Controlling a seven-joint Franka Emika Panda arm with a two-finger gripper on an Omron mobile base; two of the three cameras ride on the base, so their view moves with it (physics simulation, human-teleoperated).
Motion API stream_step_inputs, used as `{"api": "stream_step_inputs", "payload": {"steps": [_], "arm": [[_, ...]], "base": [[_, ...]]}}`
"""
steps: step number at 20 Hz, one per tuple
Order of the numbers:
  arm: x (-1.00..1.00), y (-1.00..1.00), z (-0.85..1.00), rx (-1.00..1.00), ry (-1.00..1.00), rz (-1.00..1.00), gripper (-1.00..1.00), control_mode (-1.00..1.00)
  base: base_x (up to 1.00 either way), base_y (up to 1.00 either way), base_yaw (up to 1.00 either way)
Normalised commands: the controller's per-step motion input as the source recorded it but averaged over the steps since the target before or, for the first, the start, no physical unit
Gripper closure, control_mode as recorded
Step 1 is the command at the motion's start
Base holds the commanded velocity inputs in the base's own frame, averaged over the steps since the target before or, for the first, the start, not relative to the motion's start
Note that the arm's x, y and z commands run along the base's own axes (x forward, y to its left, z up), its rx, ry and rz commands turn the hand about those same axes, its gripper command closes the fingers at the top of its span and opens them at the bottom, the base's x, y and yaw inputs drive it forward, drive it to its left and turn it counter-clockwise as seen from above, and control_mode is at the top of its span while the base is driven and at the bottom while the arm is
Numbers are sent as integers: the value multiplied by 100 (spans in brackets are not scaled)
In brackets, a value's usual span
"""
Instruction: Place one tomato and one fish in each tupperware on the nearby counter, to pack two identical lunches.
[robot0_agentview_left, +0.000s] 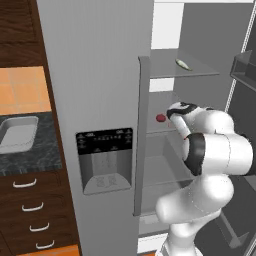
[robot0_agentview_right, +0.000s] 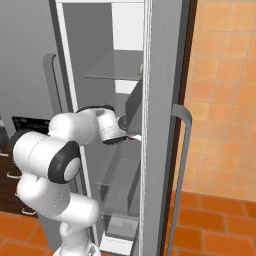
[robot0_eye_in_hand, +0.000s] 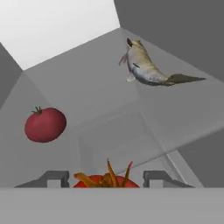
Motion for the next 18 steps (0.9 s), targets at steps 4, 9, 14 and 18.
{"api": "stream_step_inputs", "payload": {"steps": [4, 9, 14, 18], "arm": [[-100, 0, 100, 5, 41, -20, 100, -100], [-71, 6, 100, 1, 44, -14, 100, -100], [-17, 0, 100, 0, 49, -1, 100, -100], [-60, 13, 48, 0, 39, 24, 100, -100]], "base": [[0, 0, 0], [0, 0, 0], [0, 0, 0], [0, 0, 0]]}}
